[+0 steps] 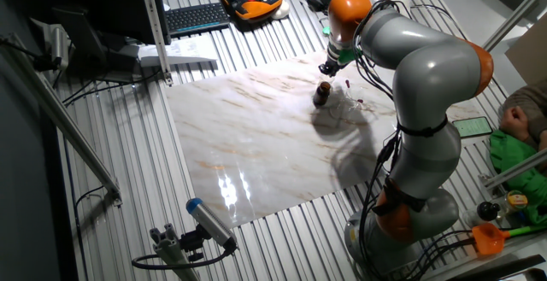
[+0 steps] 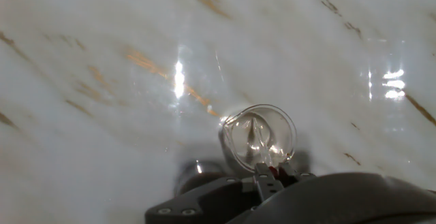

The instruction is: Transfer liquid using a dropper

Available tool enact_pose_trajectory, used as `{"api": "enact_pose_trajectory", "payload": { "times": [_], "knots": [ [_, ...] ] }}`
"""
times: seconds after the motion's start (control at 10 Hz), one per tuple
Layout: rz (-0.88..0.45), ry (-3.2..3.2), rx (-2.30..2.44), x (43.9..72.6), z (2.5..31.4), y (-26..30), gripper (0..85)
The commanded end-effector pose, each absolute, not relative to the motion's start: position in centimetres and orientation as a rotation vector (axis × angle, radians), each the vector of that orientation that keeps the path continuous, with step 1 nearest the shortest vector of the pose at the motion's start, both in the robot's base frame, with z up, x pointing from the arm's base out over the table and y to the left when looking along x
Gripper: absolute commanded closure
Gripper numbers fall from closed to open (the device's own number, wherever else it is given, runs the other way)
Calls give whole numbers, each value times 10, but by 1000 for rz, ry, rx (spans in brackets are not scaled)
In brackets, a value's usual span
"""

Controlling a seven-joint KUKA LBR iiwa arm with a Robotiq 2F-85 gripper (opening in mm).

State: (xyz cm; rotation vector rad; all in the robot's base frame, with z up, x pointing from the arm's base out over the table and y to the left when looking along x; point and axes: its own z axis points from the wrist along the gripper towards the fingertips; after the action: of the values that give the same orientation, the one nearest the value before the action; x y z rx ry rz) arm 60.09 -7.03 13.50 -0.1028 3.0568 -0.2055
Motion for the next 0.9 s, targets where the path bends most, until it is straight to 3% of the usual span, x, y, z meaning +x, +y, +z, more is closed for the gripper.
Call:
{"api": "enact_pose_trajectory", "payload": {
  "times": [0.0,0.4,0.5,0.8],
  "knots": [
    [-203,3055,-107,601,133,-72,850],
    [-208,3048,-117,601,130,-74,850],
    [-208,3043,-117,601,127,-74,680],
    [-203,3040,-120,601,125,-75,680]
  ]
}}
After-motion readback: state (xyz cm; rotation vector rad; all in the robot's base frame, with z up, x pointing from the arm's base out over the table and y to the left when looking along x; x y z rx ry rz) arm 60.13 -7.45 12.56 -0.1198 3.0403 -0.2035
